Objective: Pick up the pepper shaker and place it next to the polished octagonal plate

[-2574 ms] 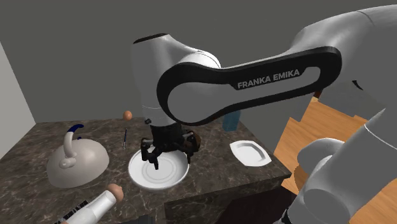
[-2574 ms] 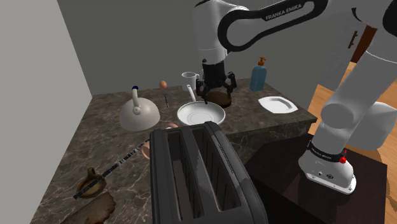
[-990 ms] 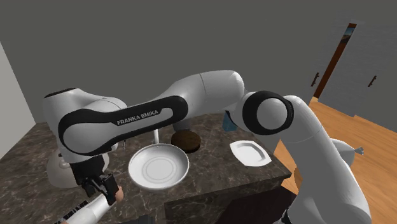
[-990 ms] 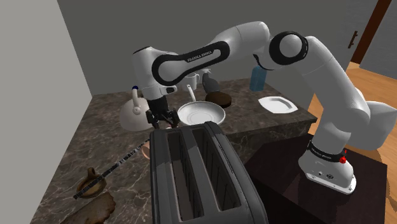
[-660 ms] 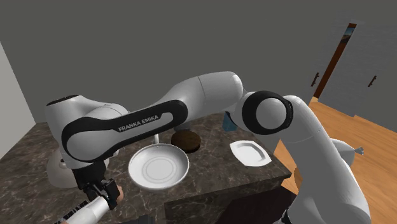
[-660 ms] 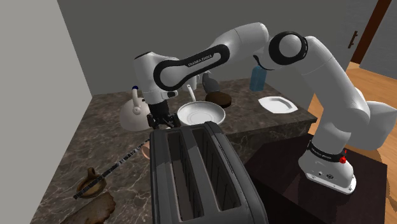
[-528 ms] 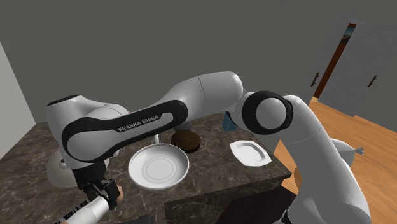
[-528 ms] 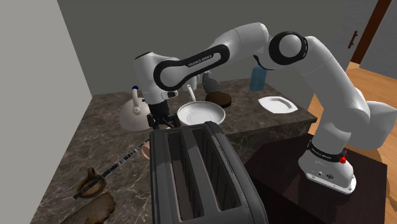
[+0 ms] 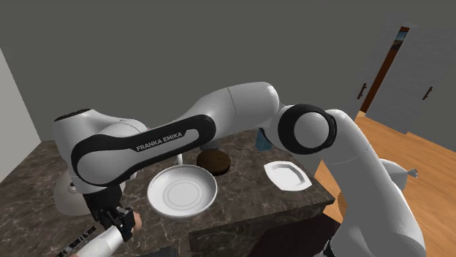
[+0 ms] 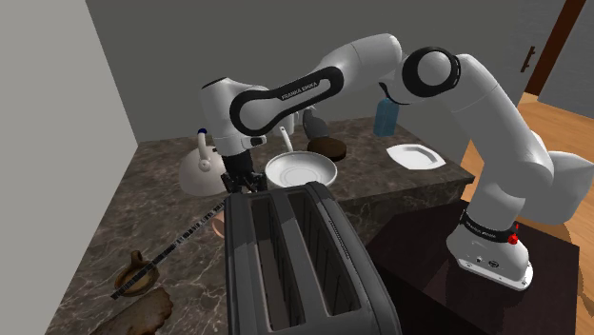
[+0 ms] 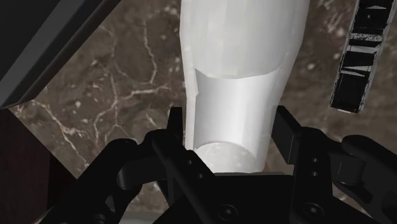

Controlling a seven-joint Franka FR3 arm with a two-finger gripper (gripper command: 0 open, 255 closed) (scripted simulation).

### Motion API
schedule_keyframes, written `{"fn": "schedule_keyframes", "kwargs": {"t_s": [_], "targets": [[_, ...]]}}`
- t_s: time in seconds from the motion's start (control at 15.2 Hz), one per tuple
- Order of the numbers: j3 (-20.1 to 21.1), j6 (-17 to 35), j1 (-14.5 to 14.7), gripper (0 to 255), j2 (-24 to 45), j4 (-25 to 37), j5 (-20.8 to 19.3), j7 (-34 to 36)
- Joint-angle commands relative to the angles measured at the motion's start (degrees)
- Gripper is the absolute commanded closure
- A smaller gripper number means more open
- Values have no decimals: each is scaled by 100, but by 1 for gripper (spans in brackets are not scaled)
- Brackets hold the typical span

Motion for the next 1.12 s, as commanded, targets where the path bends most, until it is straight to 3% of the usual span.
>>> {"fn": "schedule_keyframes", "kwargs": {"t_s": [0.0,0.26,1.06], "targets": [[2,-3,0,255,-1,-5,1,-2],[1,-4,3,255,1,0,0,-1],[93,-769,81,255,-228,589,121,-15]]}}
